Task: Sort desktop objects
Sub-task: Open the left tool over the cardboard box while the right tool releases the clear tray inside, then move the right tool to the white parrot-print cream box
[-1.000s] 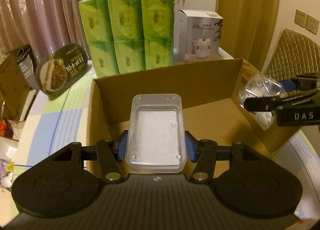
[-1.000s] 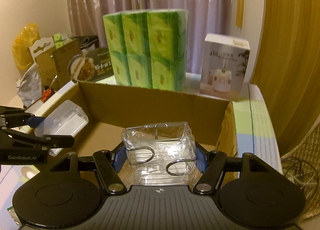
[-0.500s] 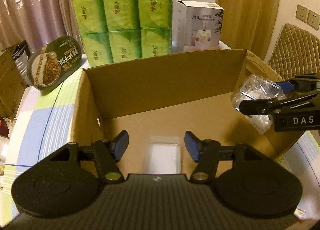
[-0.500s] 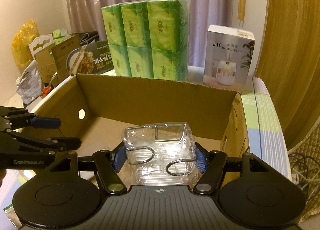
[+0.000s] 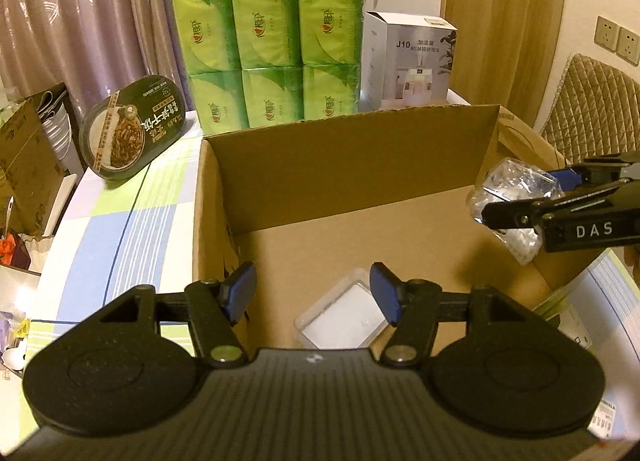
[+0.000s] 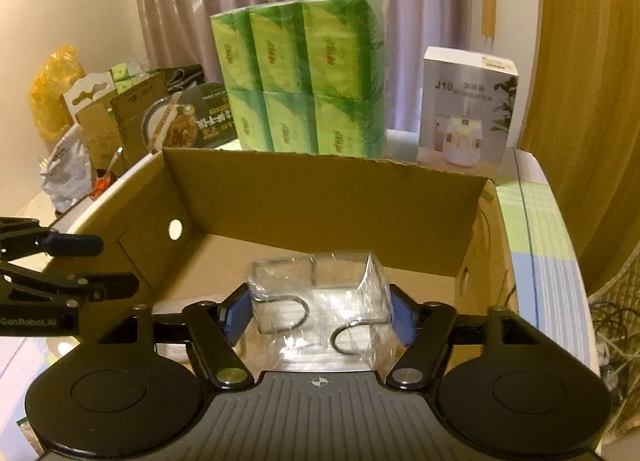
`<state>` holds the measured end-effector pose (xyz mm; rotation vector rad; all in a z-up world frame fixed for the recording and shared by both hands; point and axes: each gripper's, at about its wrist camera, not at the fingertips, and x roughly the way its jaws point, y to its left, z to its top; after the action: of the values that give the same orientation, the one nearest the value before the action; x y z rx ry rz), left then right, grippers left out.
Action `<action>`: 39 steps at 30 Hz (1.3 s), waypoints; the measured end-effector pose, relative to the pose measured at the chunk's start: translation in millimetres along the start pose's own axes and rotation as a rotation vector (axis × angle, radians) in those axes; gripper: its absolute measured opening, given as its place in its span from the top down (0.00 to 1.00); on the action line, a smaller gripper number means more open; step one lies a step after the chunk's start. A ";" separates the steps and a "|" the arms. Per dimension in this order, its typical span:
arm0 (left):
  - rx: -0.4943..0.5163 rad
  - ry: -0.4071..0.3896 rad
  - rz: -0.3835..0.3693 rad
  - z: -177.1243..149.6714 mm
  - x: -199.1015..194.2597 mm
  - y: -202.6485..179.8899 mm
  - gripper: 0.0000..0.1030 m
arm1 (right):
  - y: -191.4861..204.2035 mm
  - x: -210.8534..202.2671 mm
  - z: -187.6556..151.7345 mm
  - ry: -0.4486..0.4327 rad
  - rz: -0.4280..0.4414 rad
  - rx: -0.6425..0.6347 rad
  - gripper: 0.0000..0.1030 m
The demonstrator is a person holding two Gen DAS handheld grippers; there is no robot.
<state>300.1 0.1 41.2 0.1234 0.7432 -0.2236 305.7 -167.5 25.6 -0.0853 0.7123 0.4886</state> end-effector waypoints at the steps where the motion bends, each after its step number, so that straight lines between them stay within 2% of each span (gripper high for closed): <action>1: 0.000 0.000 0.000 -0.1 -0.1 0.0 0.43 | 0.5 -2.2 0.6 -0.009 0.002 -0.004 0.28; 10: -0.019 -0.026 0.001 -1.4 -18.5 -0.5 0.40 | 1.3 -39.1 3.9 -0.070 -0.031 0.015 0.26; 15: -0.028 -0.076 -0.006 -5.0 -52.7 -1.0 0.37 | 12.7 -85.4 -6.0 -0.129 -0.034 0.006 0.23; 20: -0.023 -0.102 -0.013 -21.0 -91.7 -2.8 0.33 | 32.7 -127.4 -33.2 -0.146 -0.032 -0.026 0.19; 22: -0.017 -0.104 -0.015 -32.4 -108.1 -3.2 0.28 | 40.1 -140.1 -47.0 -0.141 -0.035 -0.041 0.18; 29: 0.028 -0.082 0.005 -84.6 -150.5 -5.1 0.24 | 57.9 -168.5 -103.7 -0.084 -0.027 -0.016 0.15; 33: 0.069 -0.050 -0.017 -113.4 -163.1 -5.7 0.21 | 62.5 -173.7 -133.0 -0.038 -0.020 0.023 0.15; 39: 0.211 0.000 -0.076 -141.1 -166.9 -16.6 0.21 | 69.5 -177.7 -158.5 0.014 -0.007 0.013 0.15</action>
<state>84.3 37.1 51.4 0.2952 0.7236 -0.3745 62.3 -215.1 26.3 -0.0789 0.7287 0.4771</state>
